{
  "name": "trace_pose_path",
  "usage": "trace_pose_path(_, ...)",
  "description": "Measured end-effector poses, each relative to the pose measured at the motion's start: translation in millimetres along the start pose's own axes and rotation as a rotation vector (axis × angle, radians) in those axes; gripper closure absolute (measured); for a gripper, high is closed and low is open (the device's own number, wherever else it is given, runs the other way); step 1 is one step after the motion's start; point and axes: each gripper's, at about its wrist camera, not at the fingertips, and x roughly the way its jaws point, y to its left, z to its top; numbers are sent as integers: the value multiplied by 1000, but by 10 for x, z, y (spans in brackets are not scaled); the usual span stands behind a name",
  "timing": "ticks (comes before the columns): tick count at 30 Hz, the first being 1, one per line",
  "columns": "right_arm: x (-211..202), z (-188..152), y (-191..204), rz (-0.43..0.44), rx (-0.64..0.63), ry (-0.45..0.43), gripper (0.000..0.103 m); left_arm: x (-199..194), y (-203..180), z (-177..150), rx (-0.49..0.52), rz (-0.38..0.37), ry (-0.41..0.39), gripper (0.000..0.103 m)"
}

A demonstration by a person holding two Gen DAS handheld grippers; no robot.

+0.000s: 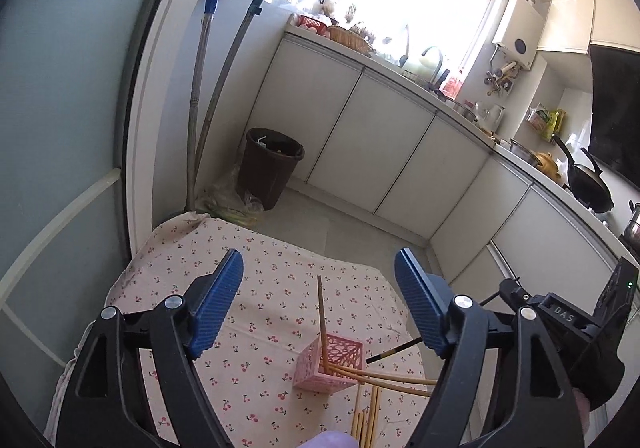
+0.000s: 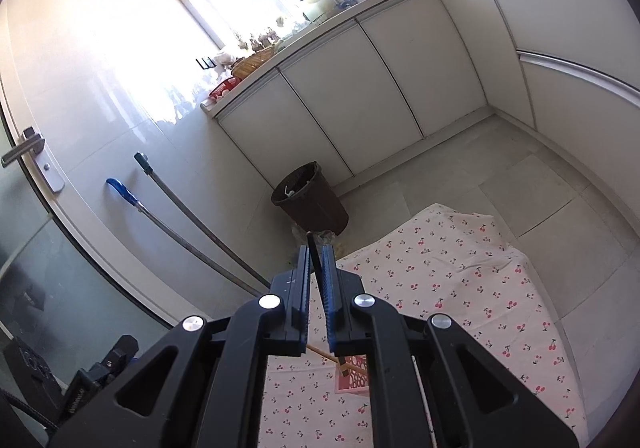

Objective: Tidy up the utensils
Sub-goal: 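Open the left tool, then the right tool, releasing chopsticks into the basket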

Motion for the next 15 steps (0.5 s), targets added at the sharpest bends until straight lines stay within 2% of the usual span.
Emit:
trace_pose_path(2,179,-124,28,3,-29,16,93,39,3,-41,14,8,16,28)
trace_pose_path(4,319,-263,97,34,-80,47,80,104,3,-103,24,9,47,28)
trace_pose_path(6,363,-368,190,26,-127,89,74,178,-28,-169,49,6,88,28)
trace_pose_path(11,46,-435,302,-27,-201,77,74,222,-132,-338,115,18,139,28)
trace_pose_path(14,-175,-499,256,-85,-231,77,70,202,-196,-446,149,28,164,25)
trace_pose_path(15,-245,-530,214,-109,-236,78,64,209,-213,-493,160,30,180,23)
